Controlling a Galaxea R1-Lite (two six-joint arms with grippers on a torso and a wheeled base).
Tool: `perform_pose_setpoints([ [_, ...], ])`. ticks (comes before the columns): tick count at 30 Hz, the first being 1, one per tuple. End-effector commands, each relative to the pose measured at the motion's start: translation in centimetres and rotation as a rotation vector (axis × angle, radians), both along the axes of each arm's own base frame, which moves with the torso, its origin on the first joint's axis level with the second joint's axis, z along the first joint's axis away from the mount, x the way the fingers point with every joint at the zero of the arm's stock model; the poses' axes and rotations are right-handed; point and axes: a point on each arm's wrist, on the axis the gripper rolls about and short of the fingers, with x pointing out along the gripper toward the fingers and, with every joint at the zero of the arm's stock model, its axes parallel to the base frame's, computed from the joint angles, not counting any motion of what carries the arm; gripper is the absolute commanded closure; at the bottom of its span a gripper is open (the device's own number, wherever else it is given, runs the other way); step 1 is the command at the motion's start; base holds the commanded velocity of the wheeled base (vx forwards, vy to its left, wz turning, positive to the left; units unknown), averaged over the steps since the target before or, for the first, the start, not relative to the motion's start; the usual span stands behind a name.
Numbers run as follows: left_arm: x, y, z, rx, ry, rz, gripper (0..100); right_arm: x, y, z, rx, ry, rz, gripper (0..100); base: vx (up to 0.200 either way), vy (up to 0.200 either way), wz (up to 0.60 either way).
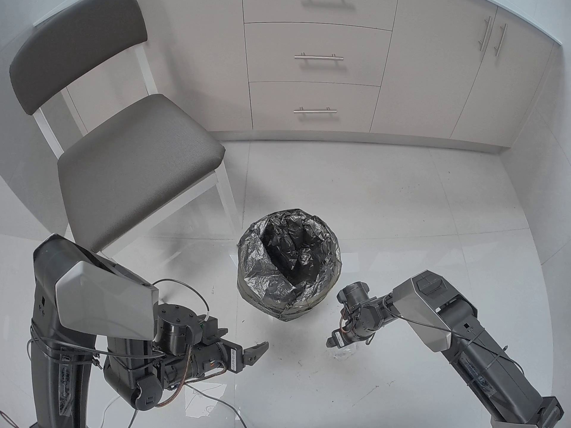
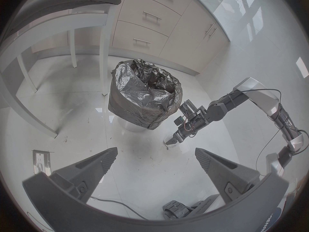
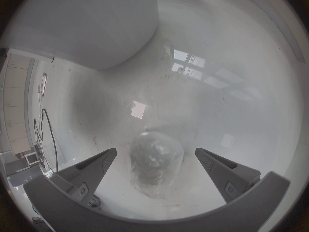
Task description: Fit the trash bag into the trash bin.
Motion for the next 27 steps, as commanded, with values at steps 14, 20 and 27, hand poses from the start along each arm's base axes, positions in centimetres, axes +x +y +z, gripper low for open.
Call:
perform_pose_setpoints([
  [14,0.11,-0.01,-0.01,-0.005,0.0,0.003,0,-0.53,0.32,-0.14,-0.012,0.037,0.017,0,0.0,0.0,0.0],
  [20,0.16,0.01,-0.09,-0.005,0.001,0.004,0,-0.8,0.61,-0.19,-0.019,0.049,0.032,100,0.0,0.0,0.0],
  [27,0.3,-0.01,-0.13,-0.015,0.006,0.014,0,-0.83,0.68,-0.19,-0.017,0.049,0.034,100,0.0,0.0,0.0],
])
